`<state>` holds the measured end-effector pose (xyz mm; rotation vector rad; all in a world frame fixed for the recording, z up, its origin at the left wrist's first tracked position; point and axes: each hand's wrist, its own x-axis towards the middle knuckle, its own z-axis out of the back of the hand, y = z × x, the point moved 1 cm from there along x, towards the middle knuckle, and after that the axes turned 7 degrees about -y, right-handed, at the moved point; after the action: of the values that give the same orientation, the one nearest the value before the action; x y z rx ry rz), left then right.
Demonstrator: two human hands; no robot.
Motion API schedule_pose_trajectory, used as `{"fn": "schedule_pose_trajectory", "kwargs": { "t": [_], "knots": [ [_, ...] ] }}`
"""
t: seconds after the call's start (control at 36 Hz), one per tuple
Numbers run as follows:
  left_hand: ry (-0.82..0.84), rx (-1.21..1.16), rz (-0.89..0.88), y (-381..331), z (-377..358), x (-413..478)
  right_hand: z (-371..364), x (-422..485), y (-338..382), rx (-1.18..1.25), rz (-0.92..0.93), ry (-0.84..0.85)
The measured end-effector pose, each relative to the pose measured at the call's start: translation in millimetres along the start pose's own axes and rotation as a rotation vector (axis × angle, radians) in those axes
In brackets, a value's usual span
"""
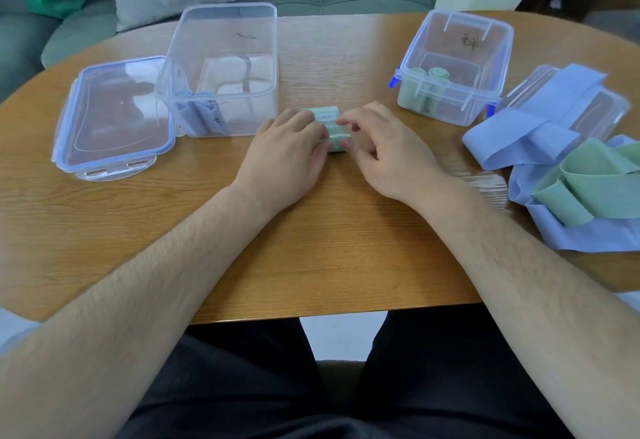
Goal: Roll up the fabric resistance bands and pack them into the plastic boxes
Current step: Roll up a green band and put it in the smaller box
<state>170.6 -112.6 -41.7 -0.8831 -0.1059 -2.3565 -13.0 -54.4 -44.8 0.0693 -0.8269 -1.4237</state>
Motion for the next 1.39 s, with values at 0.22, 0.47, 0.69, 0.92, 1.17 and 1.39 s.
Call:
{"fn": "schedule_pose_trajectory", "kwargs": {
  "t": [0.22,0.47,0.69,0.92,1.17,1.39],
  "knots": [
    [-0.079,0.065,-0.035,-2.5,-6.4,9.4,-4.8,10.9,-5.1,-0.025,-0.007,-0.010],
    [0.031,0.153,0.025,0.2,-14.7,18.7,-10.8,27.2,-11.7,-0.088,-0.022,0.053],
    [0.100,0.125,0.123,-4.4,-18.0,28.9,-12.4,42.1,-4.1,-0.003,-0.061,0.059],
    [0.061,-0.171,0.157,-35.2,11.6,-1.2,22.7,-12.7,30.9,0.120,-0.147,-0.019],
    [-0.104,-0.529,0.287,-80.9,49.3,-41.1,40.7,-75.1,90.6,0.858,-0.779,0.019],
    [-0.149,-0.567,0.256,-77.3,55.7,-53.9,49.4,-72.3,102.9,1.214,-0.908,0.105]
  ]
}}
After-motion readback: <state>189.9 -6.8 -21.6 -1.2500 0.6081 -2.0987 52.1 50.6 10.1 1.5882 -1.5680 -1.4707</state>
